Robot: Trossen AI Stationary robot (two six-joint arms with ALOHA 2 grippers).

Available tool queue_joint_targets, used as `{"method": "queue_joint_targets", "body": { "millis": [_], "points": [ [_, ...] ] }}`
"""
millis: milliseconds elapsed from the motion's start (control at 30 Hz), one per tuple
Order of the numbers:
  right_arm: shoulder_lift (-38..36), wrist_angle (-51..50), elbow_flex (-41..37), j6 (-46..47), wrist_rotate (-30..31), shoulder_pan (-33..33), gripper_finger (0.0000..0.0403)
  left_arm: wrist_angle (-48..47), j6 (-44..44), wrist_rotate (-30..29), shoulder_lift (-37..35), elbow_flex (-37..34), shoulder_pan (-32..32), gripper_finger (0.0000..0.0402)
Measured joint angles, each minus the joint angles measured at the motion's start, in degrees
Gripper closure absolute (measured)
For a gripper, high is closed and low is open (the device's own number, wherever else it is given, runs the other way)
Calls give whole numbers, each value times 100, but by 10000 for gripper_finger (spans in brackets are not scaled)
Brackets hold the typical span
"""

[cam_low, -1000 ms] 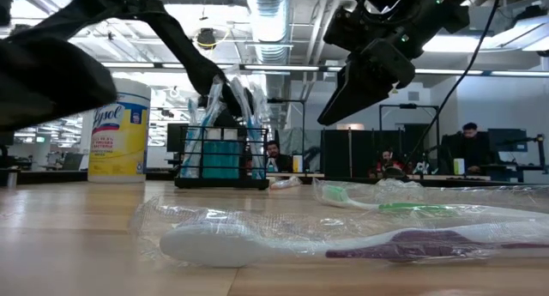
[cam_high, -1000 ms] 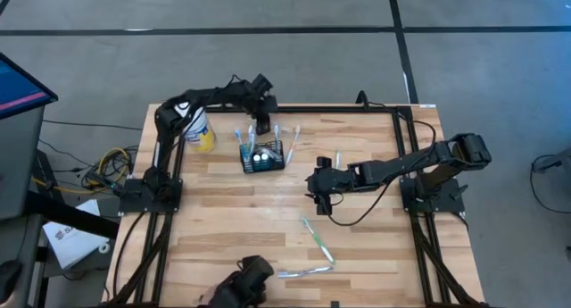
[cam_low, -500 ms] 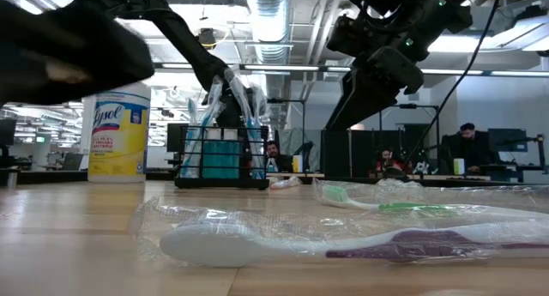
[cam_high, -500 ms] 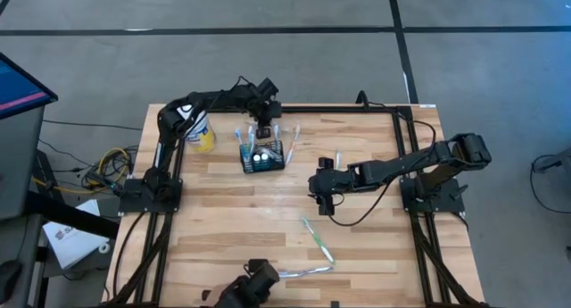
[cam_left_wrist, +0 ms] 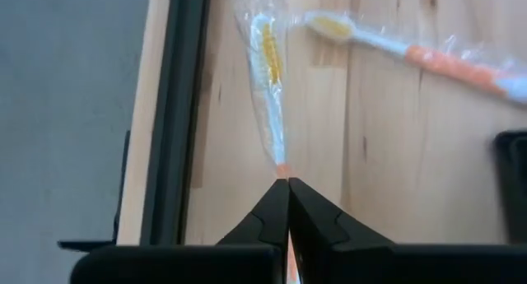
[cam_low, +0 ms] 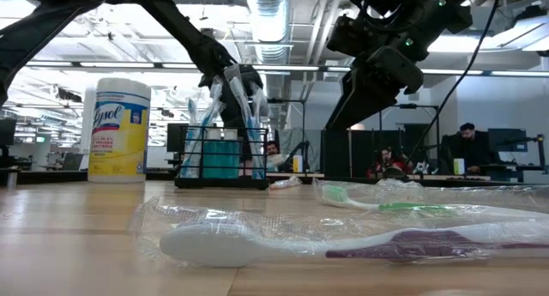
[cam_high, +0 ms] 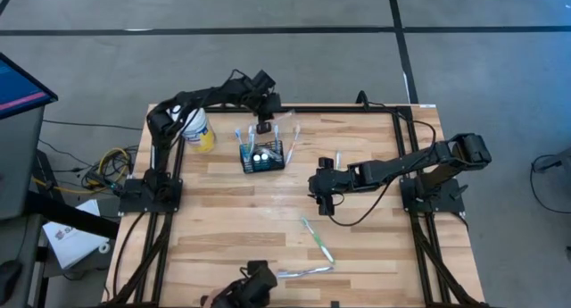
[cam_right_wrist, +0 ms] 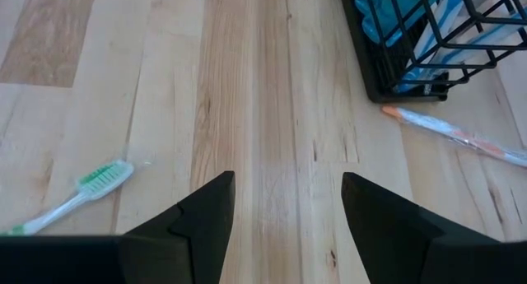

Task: Pick & Place toothbrushing station
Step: Put the right orange toothbrush into the mesh organizer

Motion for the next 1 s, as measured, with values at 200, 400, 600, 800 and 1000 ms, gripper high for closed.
{"method": "queue_joint_targets", "body": {
  "millis": [200, 400, 600, 800, 1000],
  "points": [
    [0, -2, -2, -2, 0, 0, 189, -43, -175, 41, -193, 4, -73, 401],
    [0, -2, 0, -2, -2, 0, 189, -128, -293, 50, -568, 4, -189, 401],
    [0, -2, 0, -2, -2, 0, 189, -160, -382, 67, -870, 9, -227, 401],
    [0, -1, -1, -2, -1, 0, 189, -131, -538, -226, -576, 8, -223, 400],
    [0, -2, -2, -2, -2, 0, 189, -90, -538, -468, -130, 0, -181, 379]
  ]
}}
